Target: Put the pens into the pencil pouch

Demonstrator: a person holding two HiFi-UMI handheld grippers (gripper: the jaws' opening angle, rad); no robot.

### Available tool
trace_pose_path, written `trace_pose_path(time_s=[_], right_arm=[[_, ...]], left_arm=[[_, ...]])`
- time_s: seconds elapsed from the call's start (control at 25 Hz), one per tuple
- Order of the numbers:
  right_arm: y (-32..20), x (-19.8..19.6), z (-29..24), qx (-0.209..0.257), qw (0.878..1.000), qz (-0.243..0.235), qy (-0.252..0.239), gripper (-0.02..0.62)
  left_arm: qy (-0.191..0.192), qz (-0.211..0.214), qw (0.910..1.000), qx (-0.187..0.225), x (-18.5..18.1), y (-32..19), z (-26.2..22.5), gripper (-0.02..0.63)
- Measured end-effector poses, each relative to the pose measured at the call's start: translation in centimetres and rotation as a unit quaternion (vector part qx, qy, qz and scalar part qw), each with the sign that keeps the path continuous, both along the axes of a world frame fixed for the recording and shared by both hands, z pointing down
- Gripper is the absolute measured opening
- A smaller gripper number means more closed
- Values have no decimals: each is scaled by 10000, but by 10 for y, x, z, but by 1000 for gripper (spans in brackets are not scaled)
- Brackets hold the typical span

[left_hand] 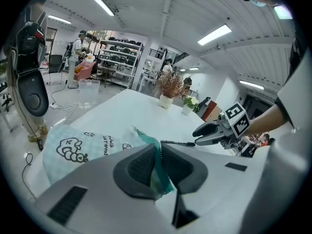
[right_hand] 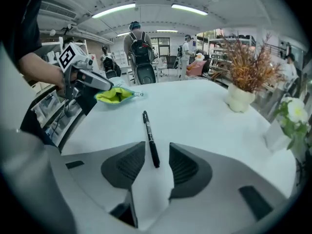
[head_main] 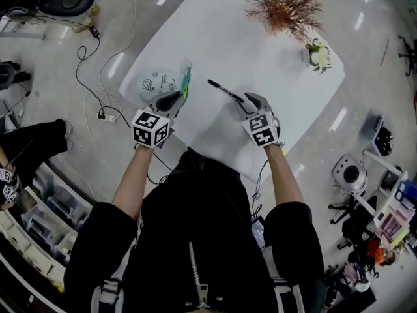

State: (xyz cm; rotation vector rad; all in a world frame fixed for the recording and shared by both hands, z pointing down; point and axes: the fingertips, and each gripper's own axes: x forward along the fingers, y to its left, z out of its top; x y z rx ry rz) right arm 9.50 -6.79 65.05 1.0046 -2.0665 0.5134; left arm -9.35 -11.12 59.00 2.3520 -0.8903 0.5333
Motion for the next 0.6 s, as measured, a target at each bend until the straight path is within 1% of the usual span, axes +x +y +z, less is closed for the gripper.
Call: trace_pose_path(time_s=[0.2, 0.4, 0.6], right_arm=[[9, 1, 16, -178, 9995, -163, 209, 156], [11, -3, 24, -299, 9991, -192, 238, 143], [14, -4, 27, -352, 9987, -213, 290, 106]], left_arm=[[-39, -12, 10000, -23, -3, 2, 2, 58], [-54, -26, 10000, -37, -4, 3, 4, 58], [-59, -51, 10000, -19, -5, 2, 3, 58]])
